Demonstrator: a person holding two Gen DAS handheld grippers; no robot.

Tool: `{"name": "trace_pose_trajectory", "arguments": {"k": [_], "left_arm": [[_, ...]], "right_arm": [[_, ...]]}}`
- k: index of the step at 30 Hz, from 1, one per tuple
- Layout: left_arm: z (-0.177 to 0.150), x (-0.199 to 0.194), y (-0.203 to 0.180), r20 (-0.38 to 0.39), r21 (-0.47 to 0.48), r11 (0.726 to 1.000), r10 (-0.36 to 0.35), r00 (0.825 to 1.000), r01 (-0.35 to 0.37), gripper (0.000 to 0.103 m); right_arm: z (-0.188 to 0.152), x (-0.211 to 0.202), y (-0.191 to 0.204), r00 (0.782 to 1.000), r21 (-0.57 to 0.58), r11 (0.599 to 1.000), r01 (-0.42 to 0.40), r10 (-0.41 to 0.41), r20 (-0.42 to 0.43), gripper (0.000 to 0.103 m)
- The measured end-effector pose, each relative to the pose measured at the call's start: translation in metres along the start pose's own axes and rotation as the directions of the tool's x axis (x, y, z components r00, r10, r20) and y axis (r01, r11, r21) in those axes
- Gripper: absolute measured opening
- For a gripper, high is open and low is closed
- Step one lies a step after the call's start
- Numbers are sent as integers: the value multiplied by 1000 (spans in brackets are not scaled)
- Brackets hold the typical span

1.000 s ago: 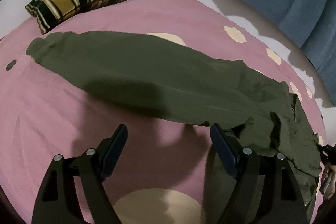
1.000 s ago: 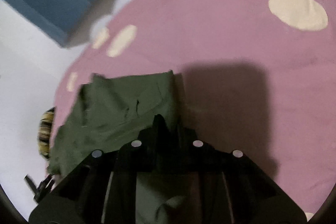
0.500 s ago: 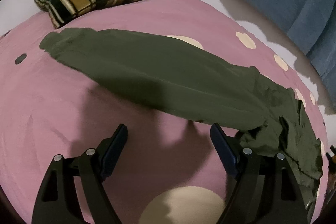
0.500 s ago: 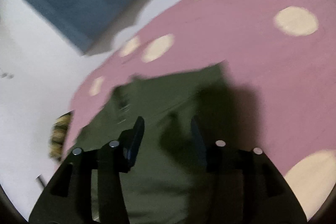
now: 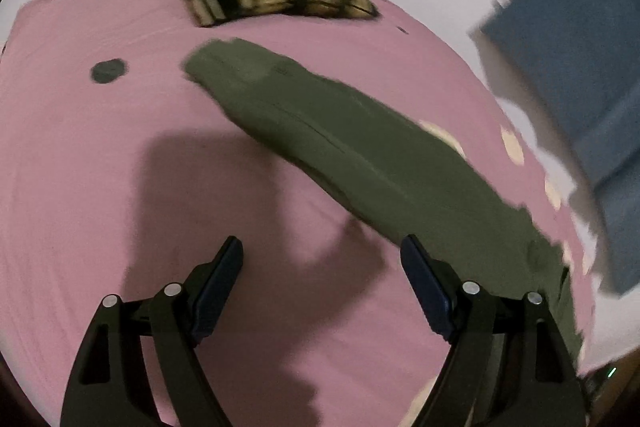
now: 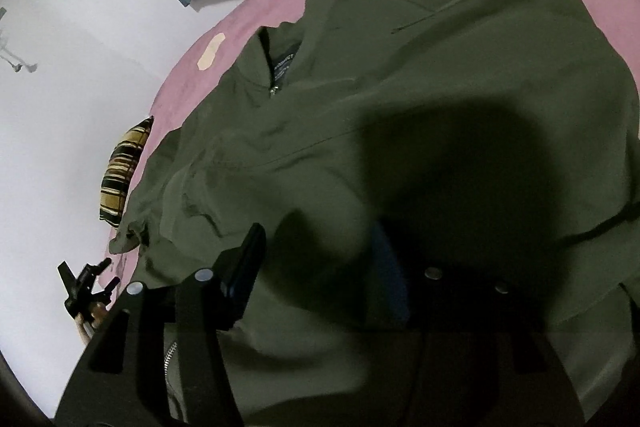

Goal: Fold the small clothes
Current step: 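Grasp the other ribbed sleeve cuff with the left gripper and lift it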

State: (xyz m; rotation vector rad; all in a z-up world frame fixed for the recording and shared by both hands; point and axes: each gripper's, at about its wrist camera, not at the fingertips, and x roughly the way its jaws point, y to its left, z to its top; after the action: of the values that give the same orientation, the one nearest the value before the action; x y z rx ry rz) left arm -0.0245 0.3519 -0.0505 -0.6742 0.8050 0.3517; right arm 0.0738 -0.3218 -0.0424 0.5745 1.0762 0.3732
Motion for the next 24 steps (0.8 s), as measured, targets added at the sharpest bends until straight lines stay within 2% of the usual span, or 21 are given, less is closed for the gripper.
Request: {"name": "trace_pose_trajectory", "arguments": {"k": [3, 6, 12, 13, 14, 16, 18, 19, 24], "left_arm": [[23, 5, 26, 1, -80, 997, -19, 1000, 19, 80], [48, 18, 48, -7, -169, 983, -70, 998, 68, 80], [84, 44, 59, -16, -245, 960, -144, 989, 136, 78], [88, 48, 58, -20, -244, 961, -141, 990, 132, 67], [92, 53, 57, -34, -240, 963, -133, 991, 121, 48], [95, 63, 58, -76, -257, 960, -139, 987, 116, 35], [95, 64, 59, -77, -269, 955, -148, 986, 123, 32], [95, 61, 55, -76, -240, 964, -137, 988, 115, 26], [100, 37, 22, -34, -109, 993, -53, 998, 49, 22]], "right_arm": [[-6, 2, 8, 1000, -17, 1000, 3, -3, 12, 63], [-4, 5, 12, 1000, -24, 1000, 12, -11, 14, 69], [-4, 8, 18, 1000, -48, 999, 13, -12, 26, 76], [-4, 8, 18, 1000, -52, 999, 11, -10, 29, 77], [-5, 8, 18, 999, -53, 999, 9, -7, 31, 77], [-5, 8, 17, 999, -54, 999, 4, -1, 37, 78], [-6, 7, 16, 999, -55, 999, -2, 4, 42, 79], [-6, 7, 16, 999, -54, 999, -3, 5, 45, 79], [-7, 7, 16, 999, -56, 998, -8, 11, 53, 80]]}}
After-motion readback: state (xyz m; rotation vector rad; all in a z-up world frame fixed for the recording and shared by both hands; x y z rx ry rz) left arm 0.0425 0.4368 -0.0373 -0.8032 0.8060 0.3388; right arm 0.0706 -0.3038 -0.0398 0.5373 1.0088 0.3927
